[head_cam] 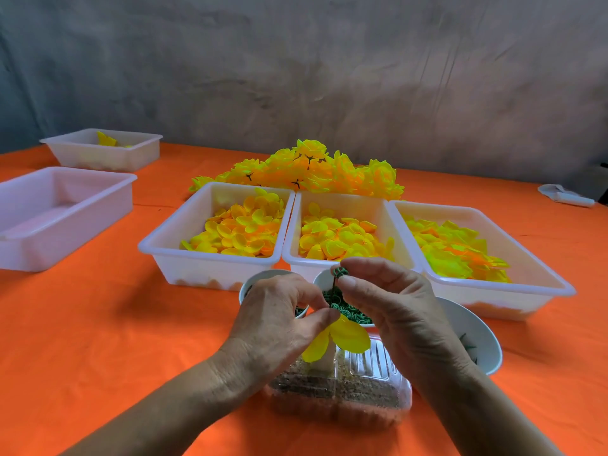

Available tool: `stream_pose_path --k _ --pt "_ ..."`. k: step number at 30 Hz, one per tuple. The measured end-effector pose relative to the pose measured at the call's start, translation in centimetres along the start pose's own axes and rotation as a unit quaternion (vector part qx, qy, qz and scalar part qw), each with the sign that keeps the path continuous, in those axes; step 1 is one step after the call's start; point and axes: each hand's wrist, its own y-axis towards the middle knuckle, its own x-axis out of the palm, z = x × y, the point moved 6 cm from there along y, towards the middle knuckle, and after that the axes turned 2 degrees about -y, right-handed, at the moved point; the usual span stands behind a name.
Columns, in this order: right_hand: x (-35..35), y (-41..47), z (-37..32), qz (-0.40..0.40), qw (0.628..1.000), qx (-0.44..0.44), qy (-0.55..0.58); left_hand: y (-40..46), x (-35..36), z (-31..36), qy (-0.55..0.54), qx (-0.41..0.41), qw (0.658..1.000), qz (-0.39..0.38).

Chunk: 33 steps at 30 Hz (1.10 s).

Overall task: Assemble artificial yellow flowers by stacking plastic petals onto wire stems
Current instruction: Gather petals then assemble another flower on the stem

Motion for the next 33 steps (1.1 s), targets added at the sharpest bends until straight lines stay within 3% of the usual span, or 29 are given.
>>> stream_pose_path --k 10,26,33 --pt "1.0 -0.6 -0.8 -0.008 0.995 -0.046 -0.084 -0.2 0.0 0.0 -0.008 0.005 1.000 -0.003" --pt "0.6 -0.6 -0.4 0.002 0.993 -0.029 -0.116 -0.3 0.0 -0.2 -0.012 0.007 1.000 0.010" --pt "0.2 -1.0 0.6 -0.009 0.987 -0.012 -0.162 -0.6 -0.5 -1.2 -0.050 -0.033 0.997 0.038"
